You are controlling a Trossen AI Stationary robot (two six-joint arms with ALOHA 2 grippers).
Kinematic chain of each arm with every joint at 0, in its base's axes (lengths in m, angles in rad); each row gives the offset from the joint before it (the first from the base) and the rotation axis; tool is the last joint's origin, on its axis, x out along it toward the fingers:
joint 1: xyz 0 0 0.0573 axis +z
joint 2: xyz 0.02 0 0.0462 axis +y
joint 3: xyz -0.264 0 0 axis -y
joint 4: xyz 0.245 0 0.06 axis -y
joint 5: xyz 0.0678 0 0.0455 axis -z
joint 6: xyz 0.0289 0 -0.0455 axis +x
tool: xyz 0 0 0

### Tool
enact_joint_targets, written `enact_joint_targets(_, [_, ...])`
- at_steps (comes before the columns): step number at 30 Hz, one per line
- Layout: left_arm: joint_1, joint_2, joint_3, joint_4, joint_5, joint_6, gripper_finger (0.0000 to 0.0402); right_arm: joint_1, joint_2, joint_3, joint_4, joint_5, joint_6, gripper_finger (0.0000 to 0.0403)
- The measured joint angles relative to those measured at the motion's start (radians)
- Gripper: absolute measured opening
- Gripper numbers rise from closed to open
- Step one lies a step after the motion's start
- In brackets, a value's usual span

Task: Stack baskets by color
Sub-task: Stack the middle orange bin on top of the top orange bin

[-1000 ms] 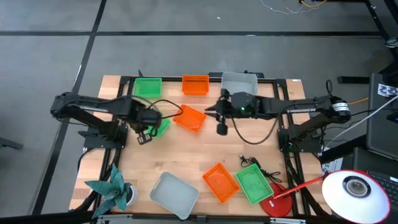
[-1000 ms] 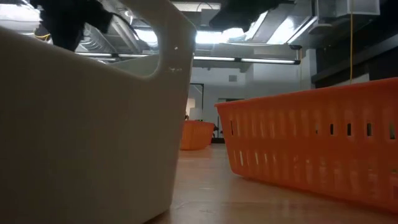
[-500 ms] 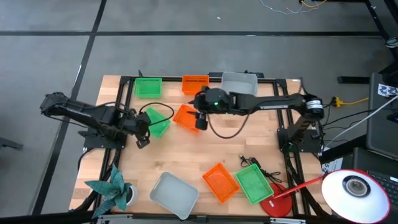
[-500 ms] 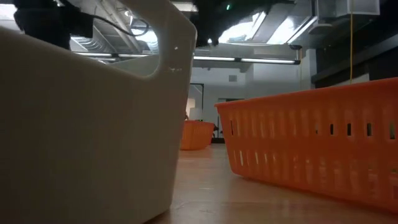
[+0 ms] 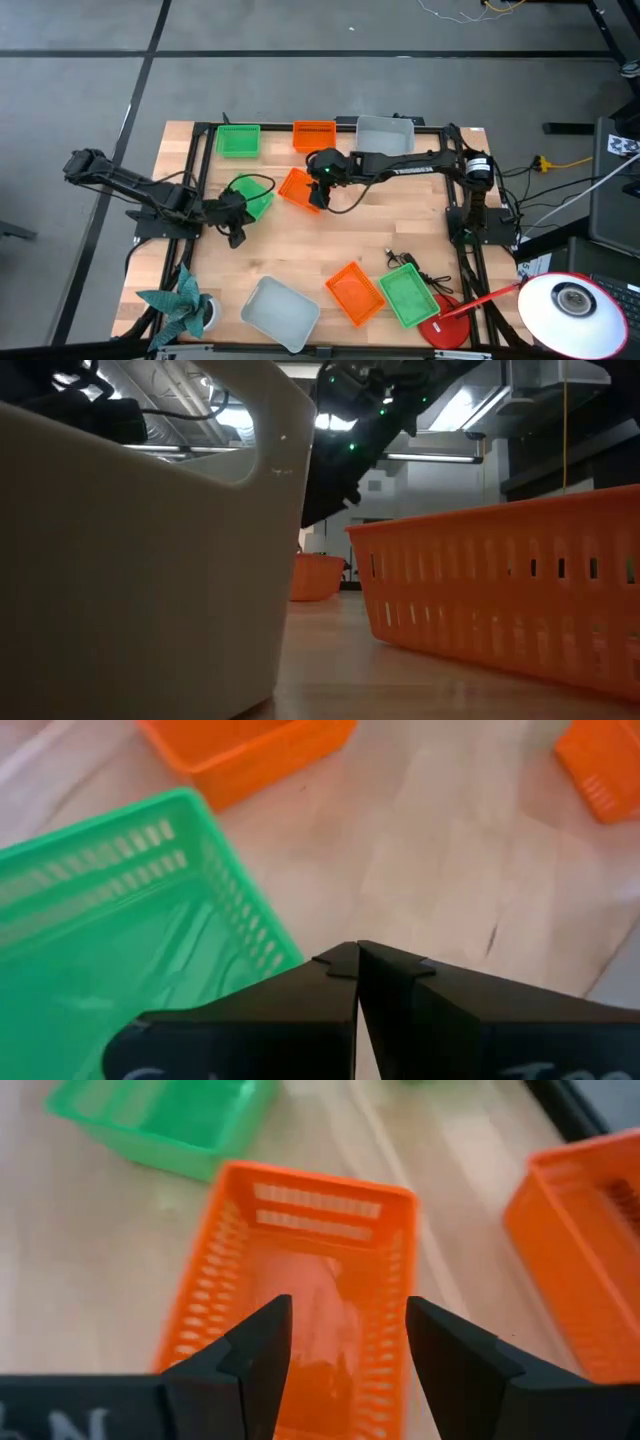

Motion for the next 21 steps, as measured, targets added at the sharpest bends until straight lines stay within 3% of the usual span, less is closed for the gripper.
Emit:
enact_joint_targets(4, [-0.018,-0.014,-0.048,0.08,0.009,0.04,0.0,-0.012,0.023,0.0,-0.01,0.083,0.023,0.0197])
enact_joint_targets(21, [-0.106,-0.017,-0.052,0.194,0.043,0.241,0.0,-0.018,0.032,-0.021,-0.024,0.086,0.106,0.0197])
